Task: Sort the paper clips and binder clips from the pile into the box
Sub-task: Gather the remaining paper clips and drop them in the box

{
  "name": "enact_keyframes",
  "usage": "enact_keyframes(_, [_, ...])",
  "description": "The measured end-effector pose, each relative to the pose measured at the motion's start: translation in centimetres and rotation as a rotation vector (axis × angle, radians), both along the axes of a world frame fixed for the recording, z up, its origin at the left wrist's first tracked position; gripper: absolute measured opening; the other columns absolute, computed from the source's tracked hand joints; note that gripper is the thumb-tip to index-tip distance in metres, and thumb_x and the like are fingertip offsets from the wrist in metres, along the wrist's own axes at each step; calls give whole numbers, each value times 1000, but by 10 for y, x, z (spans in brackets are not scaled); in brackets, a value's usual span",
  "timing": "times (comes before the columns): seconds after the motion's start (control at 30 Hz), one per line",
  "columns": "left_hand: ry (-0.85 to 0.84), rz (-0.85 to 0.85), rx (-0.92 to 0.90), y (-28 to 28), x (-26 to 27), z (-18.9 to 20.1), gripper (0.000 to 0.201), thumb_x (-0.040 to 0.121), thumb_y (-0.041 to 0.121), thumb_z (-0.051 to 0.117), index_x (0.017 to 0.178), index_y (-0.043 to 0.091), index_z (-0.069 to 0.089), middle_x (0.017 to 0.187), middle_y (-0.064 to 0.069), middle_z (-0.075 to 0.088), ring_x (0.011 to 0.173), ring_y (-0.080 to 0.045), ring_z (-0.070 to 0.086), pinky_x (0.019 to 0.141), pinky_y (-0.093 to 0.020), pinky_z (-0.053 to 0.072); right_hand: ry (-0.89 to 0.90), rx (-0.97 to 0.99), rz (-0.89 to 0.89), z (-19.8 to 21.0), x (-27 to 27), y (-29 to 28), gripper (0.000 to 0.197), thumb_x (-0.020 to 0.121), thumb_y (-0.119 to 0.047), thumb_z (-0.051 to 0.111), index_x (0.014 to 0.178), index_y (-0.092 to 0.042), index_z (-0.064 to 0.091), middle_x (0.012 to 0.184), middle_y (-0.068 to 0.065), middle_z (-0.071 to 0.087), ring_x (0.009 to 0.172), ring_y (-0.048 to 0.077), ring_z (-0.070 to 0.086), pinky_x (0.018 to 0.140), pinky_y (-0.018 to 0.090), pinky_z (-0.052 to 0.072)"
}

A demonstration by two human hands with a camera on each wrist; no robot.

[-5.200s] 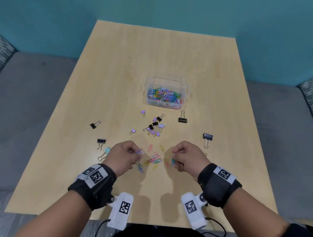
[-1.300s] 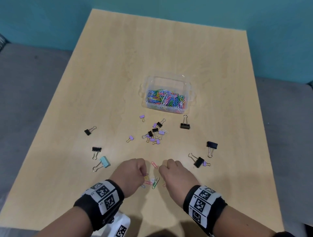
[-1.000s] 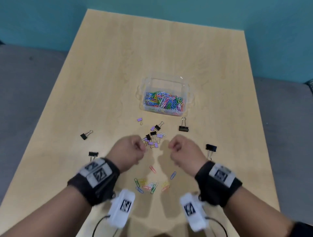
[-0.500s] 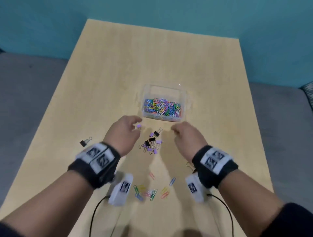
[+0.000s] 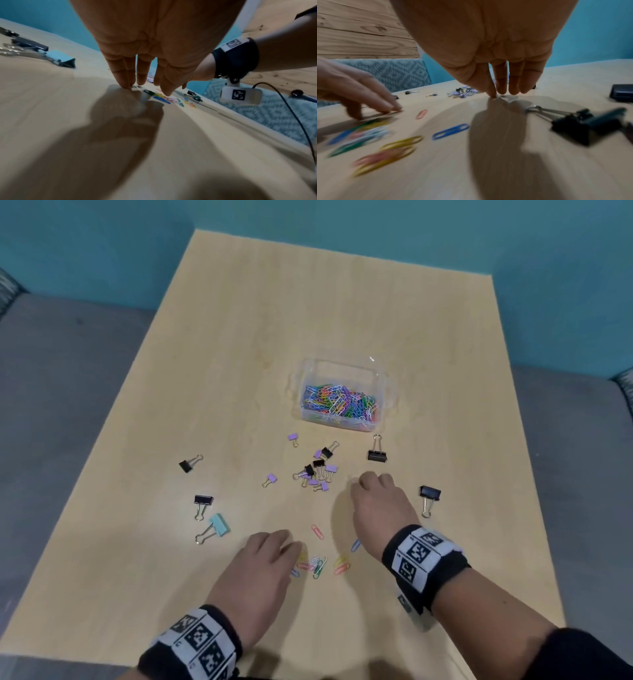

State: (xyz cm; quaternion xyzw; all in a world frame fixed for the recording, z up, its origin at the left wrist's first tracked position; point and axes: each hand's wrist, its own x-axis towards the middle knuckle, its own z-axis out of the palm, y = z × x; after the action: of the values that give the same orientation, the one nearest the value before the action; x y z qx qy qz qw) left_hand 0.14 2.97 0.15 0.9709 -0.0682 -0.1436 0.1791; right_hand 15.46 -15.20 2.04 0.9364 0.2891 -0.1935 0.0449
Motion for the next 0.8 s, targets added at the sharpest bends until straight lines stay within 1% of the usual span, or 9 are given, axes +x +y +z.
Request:
enact_keyframes(0.1, [-13, -56, 45, -9, -5, -4, 59, 65, 21, 72, 121, 18, 53, 125, -7, 53, 107, -28, 51, 82, -38, 53, 33, 46, 53, -1, -41, -13, 47, 70, -3, 51, 117, -5, 55, 131, 11, 46, 108, 32, 45, 84, 40, 47])
enact_keyframes(0.23, [-48, -95, 77, -12, -9, -11, 55, 61, 13, 73, 115, 13, 60, 125, -11, 56, 114, -28, 47, 93, -35, 50, 87, 124, 104, -7, -85, -27, 44, 60, -8, 59, 104, -10, 64, 120, 6, 58, 100, 28, 57, 70, 35, 54])
enact_keyframes(0.33, [-92, -56, 48, -8, -10, -7, 52, 58, 12, 77, 108, 16, 64, 117, -5, 60, 108, -23, 47, 88, -29, 51, 152, 239, 40, -11, -96, -37, 45, 74, -11, 45, 118, -16, 56, 123, 1, 55, 106, 25, 50, 82, 35, 52])
enact_keyframes(0.4, [-58, 69, -8, -5, -11, -4, 54, 61, 15, 77, 113, 18, 61, 113, -2, 58, 99, -21, 48, 79, -30, 52, 170, 264, -69, -11, -95, -41, 52, 81, -13, 48, 133, -17, 43, 127, 1, 47, 110, 25, 44, 90, 33, 46])
enact_keyframes(0.47, [1, 218, -76, -5, -10, -4, 52, 69, 16, 72, 118, 20, 56, 110, 1, 52, 94, -19, 44, 76, -29, 47, 169, 269, -128, -10, -93, -41, 57, 83, -17, 54, 138, -20, 38, 125, 1, 43, 108, 24, 39, 92, 29, 40])
enact_keyframes(0.57, [52, 275, -117, -11, -3, -8, 31, 81, 13, 62, 111, 20, 60, 105, 0, 50, 92, -21, 47, 75, -31, 44, 170, 303, -168, -16, -91, -32, 43, 85, -17, 57, 127, -21, 48, 119, 1, 43, 104, 23, 39, 89, 28, 39])
enact_keyframes(0.63, [61, 242, -99, -16, 4, -10, 20, 83, 10, 58, 101, 18, 61, 100, -2, 50, 87, -23, 50, 67, -31, 42, 183, 328, -182, -20, -87, -25, 30, 87, -15, 57, 116, -19, 53, 114, 3, 45, 100, 24, 41, 85, 30, 40])
enact_keyframes(0.7, [70, 224, -75, -19, 10, -13, 11, 85, 10, 56, 92, 17, 57, 94, -1, 48, 80, -23, 48, 61, -31, 35, 197, 322, -173, -22, -83, -20, 18, 88, -13, 54, 105, -17, 53, 108, 3, 45, 97, 25, 42, 79, 31, 39])
enact_keyframes(0.8, [105, 231, -46, -21, 18, -13, 4, 89, 13, 52, 88, 17, 51, 90, 1, 42, 75, -21, 41, 62, -31, 33, 218, 272, -146, -24, -77, -13, 9, 89, -10, 50, 93, -18, 48, 101, 1, 43, 94, 24, 42, 74, 33, 38])
